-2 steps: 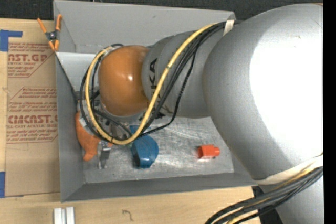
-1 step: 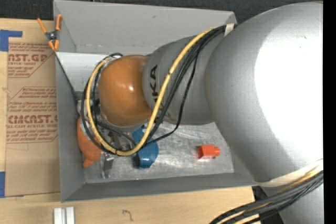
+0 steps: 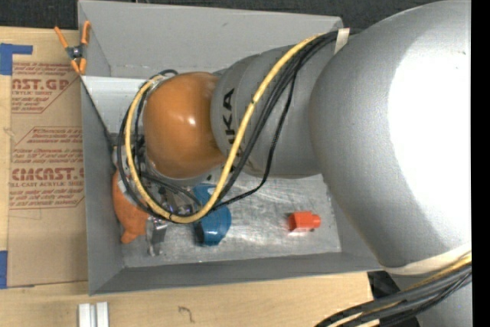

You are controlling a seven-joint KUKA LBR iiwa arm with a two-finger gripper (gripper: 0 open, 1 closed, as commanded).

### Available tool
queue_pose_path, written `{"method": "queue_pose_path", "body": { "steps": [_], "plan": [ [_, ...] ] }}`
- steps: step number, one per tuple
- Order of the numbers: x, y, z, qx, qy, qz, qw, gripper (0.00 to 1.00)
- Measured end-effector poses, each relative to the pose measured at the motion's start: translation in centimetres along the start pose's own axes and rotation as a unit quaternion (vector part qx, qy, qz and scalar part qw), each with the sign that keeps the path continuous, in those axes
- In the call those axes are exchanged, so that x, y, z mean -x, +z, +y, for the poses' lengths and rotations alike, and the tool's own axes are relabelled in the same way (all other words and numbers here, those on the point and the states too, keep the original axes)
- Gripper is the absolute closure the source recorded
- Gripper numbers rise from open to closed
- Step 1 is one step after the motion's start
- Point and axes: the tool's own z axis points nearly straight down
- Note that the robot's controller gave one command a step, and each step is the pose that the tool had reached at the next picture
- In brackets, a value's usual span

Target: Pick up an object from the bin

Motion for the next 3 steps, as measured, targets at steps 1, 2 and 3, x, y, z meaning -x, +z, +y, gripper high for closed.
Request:
{"method": "queue_pose_path", "body": {
  "steps": [1,2,3],
  "plan": [
    [-1.5,4.9,0.4,0.0,0.101,0.0,0.9949,0.0],
    [-0.5,5.8,0.5,0.003,0.064,-0.0164,0.9978,1.0],
    [-0.5,5.8,0.5,0.003,0.06,-0.0163,0.9981,1.0]
  ]
}}
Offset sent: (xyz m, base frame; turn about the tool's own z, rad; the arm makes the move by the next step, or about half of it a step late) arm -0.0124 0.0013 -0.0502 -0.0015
